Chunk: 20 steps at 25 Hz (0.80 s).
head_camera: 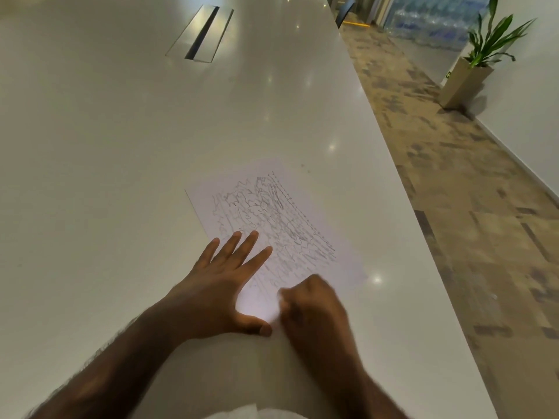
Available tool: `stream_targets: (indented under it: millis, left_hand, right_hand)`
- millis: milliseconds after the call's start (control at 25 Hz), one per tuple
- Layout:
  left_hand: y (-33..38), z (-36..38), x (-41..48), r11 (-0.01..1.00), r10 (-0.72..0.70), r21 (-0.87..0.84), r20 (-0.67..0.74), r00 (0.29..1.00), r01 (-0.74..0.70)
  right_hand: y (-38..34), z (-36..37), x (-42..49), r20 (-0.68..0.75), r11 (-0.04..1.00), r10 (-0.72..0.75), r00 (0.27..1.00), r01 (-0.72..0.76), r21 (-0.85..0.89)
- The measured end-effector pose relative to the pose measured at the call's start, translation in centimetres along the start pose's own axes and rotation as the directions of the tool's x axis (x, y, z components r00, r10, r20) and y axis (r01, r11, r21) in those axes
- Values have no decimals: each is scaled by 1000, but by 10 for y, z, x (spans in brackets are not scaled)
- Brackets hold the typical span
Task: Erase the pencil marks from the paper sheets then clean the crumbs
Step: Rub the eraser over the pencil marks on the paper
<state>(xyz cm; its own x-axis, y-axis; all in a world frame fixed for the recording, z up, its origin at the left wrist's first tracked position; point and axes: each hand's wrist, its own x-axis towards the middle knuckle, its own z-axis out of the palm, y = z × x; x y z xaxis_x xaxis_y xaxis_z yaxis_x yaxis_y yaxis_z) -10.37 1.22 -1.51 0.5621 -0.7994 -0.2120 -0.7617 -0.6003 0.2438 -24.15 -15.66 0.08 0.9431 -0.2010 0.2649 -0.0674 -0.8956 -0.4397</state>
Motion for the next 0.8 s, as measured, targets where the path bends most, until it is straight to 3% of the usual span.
stream_targets:
  millis: [40, 120, 200, 240, 320, 400, 480, 560, 640, 680, 760, 800]
  left_hand:
    - [0, -1, 0, 1000, 5, -14, -6, 1000, -5]
    - [0, -2, -3, 1000, 13, -18, 0, 1000, -13]
    - [1, -2, -3, 1000, 7, 5, 6, 1000, -7]
    - [2, -2, -3, 1000, 4, 13, 12, 1000, -4]
    - [1, -2, -1, 1000, 2, 16, 10, 1000, -3]
    - [0, -1, -1, 1000, 14, -1, -7, 1000, -14]
    - [-1, -1, -3, 1000, 24, -4, -9, 1000, -24]
    - [-1, 1, -3, 1000, 16, 9, -13, 1000, -16]
    - [0, 1, -1, 1000, 6, 12, -6, 1000, -6]
    - [-1, 1, 0, 1000, 8, 1, -11, 1000, -8]
    - [-2, -1, -1, 999, 23, -39, -20, 1000, -24]
    - [-2, -2, -3, 999, 29, -45, -18, 999, -30]
  right_hand:
    - [20, -11, 13, -7, 994, 107, 994, -106, 23]
    - [50, -23, 30, -141, 917, 399, 906, -392, 77]
    - [28, -16, 26, -162, 951, 309, 937, -306, 43]
    - [4, -3, 12, -89, 984, 180, 980, -178, 21]
    - [-1, 9, -6, -34, 998, -46, 998, 44, -36]
    - [33, -10, 18, -78, 992, 128, 989, -128, 2]
    - [51, -23, 35, -180, 919, 394, 902, -388, 67]
    - [22, -12, 27, -169, 957, 291, 941, -285, 60]
    - [-5, 10, -1, -60, 999, 44, 997, -44, 6]
    - [-1, 7, -3, -35, 1000, 4, 999, -3, 24]
    - [36, -8, 17, -107, 977, 211, 971, -209, 37]
    - [47, -15, 28, -167, 936, 353, 921, -349, 55]
